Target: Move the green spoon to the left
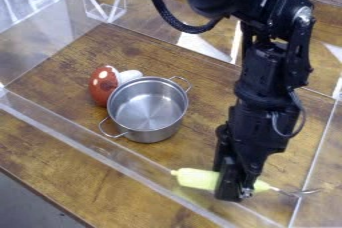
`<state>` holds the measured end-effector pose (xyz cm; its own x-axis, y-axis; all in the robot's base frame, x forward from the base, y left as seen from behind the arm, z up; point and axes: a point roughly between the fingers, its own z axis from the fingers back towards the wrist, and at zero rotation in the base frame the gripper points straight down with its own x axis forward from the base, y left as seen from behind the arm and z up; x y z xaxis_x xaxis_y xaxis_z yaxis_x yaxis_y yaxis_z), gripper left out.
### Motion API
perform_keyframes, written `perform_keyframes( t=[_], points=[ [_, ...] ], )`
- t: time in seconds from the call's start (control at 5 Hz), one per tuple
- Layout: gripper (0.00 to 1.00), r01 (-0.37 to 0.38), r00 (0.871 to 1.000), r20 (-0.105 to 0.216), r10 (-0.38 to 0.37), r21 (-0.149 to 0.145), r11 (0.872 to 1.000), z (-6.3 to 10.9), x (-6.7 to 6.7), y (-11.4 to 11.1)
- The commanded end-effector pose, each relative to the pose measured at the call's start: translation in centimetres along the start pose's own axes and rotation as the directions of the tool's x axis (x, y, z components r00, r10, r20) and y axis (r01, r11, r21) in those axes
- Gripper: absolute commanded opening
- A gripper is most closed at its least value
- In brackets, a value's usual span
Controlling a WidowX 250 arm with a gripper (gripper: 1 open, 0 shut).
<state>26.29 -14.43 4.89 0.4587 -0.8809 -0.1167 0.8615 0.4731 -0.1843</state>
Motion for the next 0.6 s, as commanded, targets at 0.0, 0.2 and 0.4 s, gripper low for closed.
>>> perform_keyframes(
  t=[0.0, 0.2, 0.4],
  points=[
    [0.00, -0.014, 0.997, 0.079, 0.011, 0.039, 0.999, 1.1, 1.3, 0.1],
    [0.00, -0.100, 0.989, 0.109, 0.096, 0.035, 0.994, 0.4, 1.4, 1.4],
    [0.00, -0.176, 0.976, 0.135, 0.171, 0.027, 0.984, -0.4, 1.5, 2.4]
  ],
)
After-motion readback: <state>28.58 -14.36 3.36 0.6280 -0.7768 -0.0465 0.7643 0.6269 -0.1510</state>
